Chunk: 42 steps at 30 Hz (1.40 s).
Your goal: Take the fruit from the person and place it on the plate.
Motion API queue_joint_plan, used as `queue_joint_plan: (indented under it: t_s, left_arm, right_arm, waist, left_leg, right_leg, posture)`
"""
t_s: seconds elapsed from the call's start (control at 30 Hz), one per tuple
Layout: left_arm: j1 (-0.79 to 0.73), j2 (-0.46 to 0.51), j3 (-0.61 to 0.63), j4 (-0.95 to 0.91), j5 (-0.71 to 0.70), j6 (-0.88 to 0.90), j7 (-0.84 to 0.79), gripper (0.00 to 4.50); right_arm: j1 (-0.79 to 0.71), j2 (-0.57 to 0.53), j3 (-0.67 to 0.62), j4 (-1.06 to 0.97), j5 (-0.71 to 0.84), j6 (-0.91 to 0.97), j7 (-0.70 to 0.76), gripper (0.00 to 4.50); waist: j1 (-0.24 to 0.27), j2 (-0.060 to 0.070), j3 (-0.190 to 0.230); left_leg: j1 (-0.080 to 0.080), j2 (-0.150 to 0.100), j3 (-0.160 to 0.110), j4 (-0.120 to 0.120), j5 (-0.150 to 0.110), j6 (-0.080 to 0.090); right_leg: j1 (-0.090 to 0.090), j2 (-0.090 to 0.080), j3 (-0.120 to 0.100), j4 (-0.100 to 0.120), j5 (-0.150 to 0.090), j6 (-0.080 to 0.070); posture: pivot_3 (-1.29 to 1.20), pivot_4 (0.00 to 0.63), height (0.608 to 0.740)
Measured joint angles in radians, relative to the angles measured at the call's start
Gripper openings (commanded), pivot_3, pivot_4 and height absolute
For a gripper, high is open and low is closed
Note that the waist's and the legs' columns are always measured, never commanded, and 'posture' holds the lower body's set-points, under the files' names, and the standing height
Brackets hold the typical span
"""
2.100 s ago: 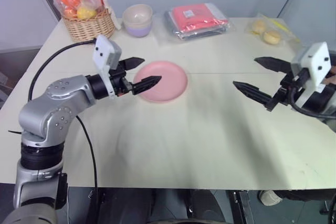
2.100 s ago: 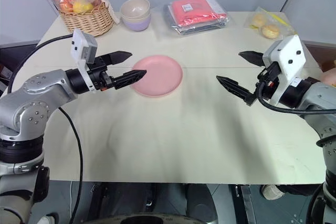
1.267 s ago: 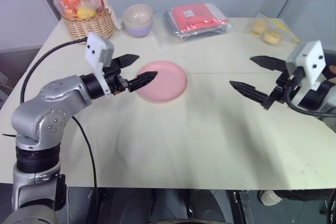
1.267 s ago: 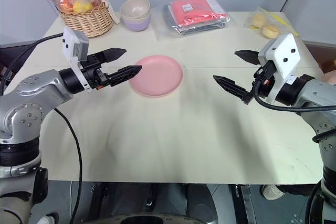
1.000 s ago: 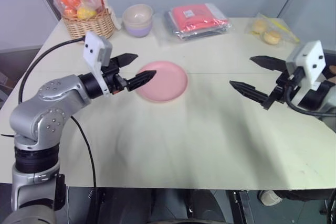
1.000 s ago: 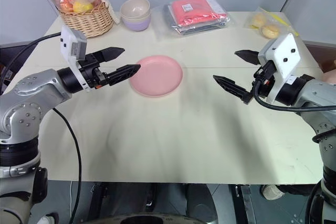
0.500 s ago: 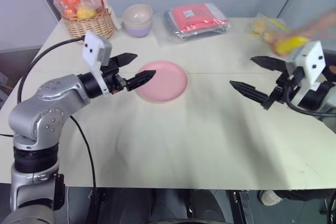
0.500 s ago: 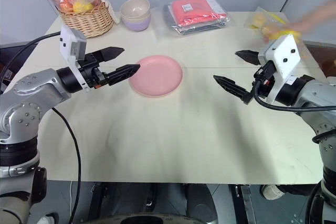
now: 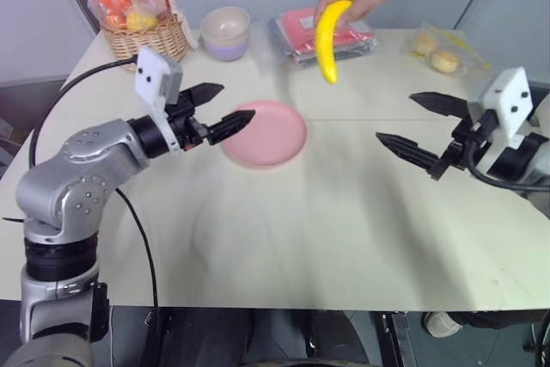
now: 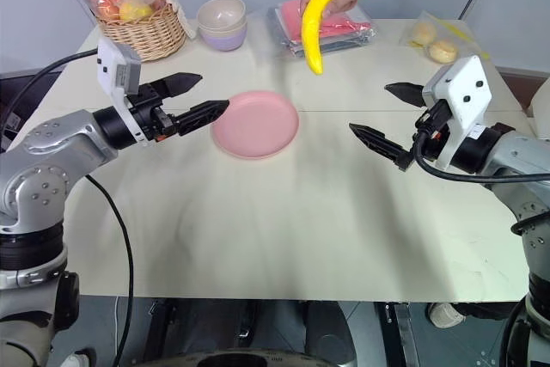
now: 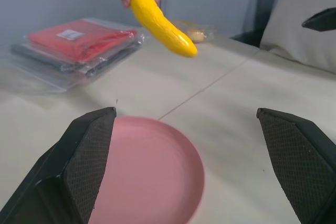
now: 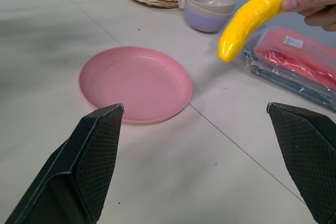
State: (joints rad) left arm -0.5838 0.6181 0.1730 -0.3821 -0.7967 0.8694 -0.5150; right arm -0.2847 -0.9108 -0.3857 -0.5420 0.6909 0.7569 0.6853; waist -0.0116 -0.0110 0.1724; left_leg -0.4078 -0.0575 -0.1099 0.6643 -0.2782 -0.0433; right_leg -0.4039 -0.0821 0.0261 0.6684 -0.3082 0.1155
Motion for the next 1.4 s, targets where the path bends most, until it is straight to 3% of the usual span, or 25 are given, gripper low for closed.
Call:
queue_joint_plan:
  t_s: [0.33, 0.53, 0.8, 1.1, 1.4]
  left_arm:
    - [-0.028, -0.039, 0.0, 0.054, 0.009, -0.001, 0.046, 4.5]
    - [-0.042, -0.043, -0.009, 0.058, 0.018, -0.002, 0.038, 4.5]
    - [-0.042, -0.045, -0.01, 0.06, 0.024, -0.002, 0.042, 4.5]
    - [-0.018, -0.047, 0.001, 0.037, 0.024, -0.002, 0.065, 4.5]
    - [-0.01, -0.047, 0.004, 0.015, 0.023, -0.002, 0.083, 4.5]
  right_arm:
    - [-0.082, 0.041, 0.076, 0.028, -0.049, -0.02, -0.068, 4.47]
    - [-0.344, 0.257, 0.245, 0.186, -0.164, 0.047, -0.305, 4.47]
    - [-0.612, 0.485, 0.288, 0.409, -0.196, 0.152, -0.462, 4.47]
    - [-0.668, 0.535, 0.369, 0.66, -0.336, 0.053, -0.458, 4.47]
    - [-0.731, 0.557, 0.38, 0.783, -0.405, -0.05, -0.417, 4.47]
  waist:
    - [-0.002, 0.0, 0.0]
    - [-0.008, 0.0, 0.0]
    - [-0.004, 0.0, 0.0]
    - [-0.011, 0.0, 0.0]
    - [-0.014, 0.0, 0.0]
  left_leg:
    - [0.0, 0.0, 0.0, 0.0, 0.0, 0.0]
    - [0.0, 0.0, 0.0, -0.001, 0.001, -0.002]
    - [-0.001, 0.0, 0.0, -0.001, 0.001, -0.002]
    - [-0.001, 0.0, 0.0, -0.001, 0.001, -0.002]
    - [-0.001, 0.0, 0.0, -0.001, 0.001, -0.002]
  right_leg:
    - [0.0, 0.0, 0.0, 0.0, 0.0, 0.0]
    - [-0.003, 0.0, 0.001, 0.002, 0.0, 0.0]
    - [-0.003, 0.0, 0.0, 0.001, 0.0, 0.0]
    - [-0.004, 0.0, 0.0, 0.002, 0.0, 0.0]
    - [-0.004, 0.0, 0.0, 0.002, 0.0, 0.0]
  posture:
    - [0.0, 0.15, 0.74]
    - [0.0, 0.15, 0.74]
    - [0.0, 0.15, 0.74]
    - [0.0, 0.15, 0.74]
    - [0.0, 0.15, 0.74]
